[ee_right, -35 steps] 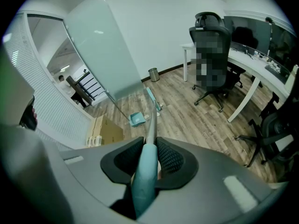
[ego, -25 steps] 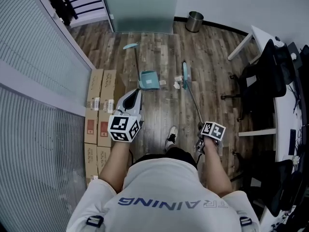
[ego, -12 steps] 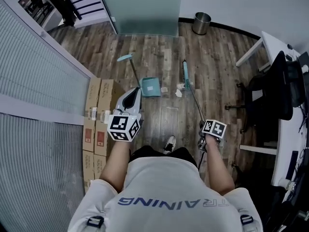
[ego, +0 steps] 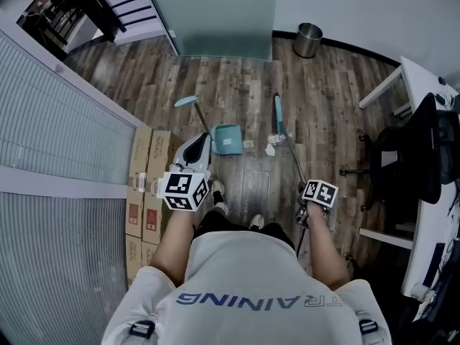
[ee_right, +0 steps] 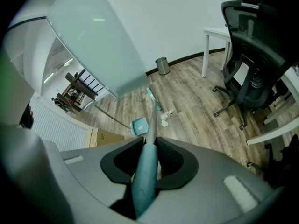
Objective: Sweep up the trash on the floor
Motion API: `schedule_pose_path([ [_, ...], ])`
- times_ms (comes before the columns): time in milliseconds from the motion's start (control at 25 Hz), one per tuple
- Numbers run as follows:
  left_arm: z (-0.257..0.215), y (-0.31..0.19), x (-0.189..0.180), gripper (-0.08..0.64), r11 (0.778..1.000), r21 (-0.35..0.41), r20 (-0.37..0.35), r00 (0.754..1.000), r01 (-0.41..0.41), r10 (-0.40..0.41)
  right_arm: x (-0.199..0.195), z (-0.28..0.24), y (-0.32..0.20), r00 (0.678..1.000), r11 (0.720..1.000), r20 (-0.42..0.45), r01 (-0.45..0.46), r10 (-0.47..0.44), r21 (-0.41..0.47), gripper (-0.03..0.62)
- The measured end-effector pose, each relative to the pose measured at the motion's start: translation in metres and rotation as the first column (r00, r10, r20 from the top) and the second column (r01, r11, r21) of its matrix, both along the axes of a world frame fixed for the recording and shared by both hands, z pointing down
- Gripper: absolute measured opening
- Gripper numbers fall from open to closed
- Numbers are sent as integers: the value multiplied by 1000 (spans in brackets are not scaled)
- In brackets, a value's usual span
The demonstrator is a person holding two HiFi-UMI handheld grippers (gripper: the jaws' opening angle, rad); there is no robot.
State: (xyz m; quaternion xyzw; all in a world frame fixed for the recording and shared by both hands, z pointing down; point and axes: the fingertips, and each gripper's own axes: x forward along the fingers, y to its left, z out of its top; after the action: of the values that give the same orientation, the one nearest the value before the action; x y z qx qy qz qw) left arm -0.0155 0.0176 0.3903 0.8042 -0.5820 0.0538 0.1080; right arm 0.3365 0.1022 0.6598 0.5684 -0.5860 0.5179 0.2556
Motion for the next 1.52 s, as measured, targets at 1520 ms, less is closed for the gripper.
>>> schedule_pose_path([
  [1520, 110, -253, -106, 20, 970, -240, 59, 996, -44, 60, -51, 39, -193, 1000, 990, -8, 7, -8, -138, 107],
])
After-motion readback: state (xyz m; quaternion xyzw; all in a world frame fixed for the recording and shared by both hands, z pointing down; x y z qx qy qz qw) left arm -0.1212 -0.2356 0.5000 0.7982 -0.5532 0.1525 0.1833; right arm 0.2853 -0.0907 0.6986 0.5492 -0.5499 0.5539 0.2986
